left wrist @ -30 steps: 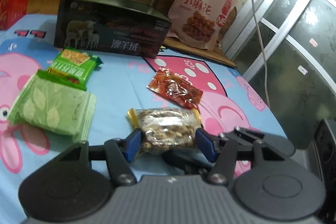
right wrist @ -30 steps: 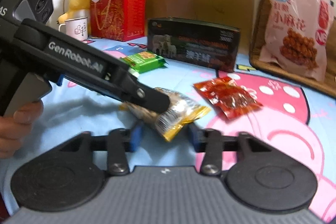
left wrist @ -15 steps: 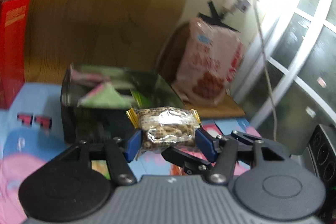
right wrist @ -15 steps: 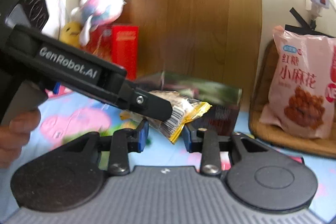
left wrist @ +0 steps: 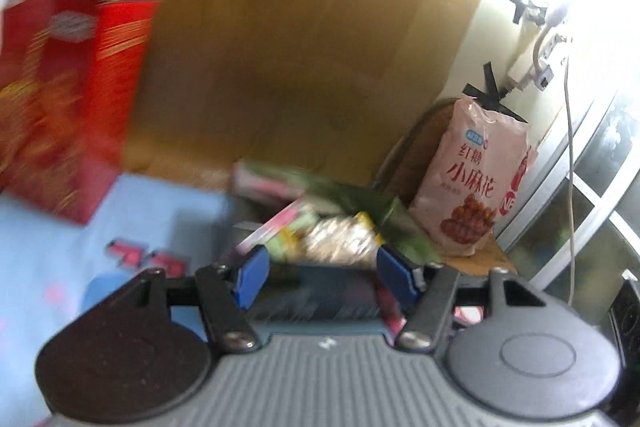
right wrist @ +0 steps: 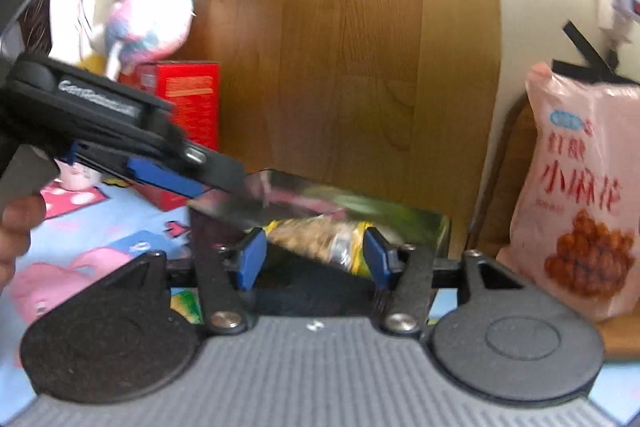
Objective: Organize snacks
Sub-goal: 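Move the left gripper to the pale green leaf-pattern pack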
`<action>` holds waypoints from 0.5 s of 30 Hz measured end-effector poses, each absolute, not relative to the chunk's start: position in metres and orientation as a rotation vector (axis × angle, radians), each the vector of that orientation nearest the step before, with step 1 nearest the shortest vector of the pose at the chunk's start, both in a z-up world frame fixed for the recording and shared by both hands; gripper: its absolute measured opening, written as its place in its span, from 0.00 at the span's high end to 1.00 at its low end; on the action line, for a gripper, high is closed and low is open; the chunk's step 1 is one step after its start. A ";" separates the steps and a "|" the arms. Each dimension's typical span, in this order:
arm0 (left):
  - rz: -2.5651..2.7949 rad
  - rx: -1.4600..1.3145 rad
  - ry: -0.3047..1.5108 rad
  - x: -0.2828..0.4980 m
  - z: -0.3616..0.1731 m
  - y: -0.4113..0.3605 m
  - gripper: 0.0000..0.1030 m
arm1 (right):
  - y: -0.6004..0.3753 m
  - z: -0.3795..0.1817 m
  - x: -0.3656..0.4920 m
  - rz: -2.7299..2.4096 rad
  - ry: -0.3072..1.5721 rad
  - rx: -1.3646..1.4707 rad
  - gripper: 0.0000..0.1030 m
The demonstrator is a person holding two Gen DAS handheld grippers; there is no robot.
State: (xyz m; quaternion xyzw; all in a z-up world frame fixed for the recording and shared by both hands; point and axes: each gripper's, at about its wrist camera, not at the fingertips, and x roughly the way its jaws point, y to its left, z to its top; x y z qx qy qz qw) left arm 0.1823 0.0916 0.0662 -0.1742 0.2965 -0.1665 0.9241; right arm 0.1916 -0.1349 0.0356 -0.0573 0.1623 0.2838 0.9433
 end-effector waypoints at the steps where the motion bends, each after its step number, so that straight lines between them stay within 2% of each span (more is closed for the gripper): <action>1: -0.329 -0.364 0.617 0.176 0.062 0.098 0.40 | -0.137 0.032 0.184 0.603 0.356 -0.086 0.46; 9: -0.279 -0.385 0.714 0.110 0.017 0.128 0.41 | -0.118 0.000 0.133 0.821 0.571 0.001 0.45; 11: -0.271 -0.392 0.752 0.107 0.004 0.127 0.45 | -0.100 -0.005 0.126 0.832 0.596 -0.075 0.45; 13: -0.267 -0.398 0.762 0.106 -0.004 0.119 0.52 | -0.087 -0.012 0.122 0.836 0.626 -0.116 0.45; 14: -0.277 -0.388 0.769 0.104 -0.004 0.116 0.62 | -0.084 -0.015 0.120 0.845 0.635 -0.122 0.45; 15: -0.305 -0.394 0.784 0.103 -0.004 0.112 0.62 | -0.084 -0.017 0.116 0.831 0.614 -0.136 0.47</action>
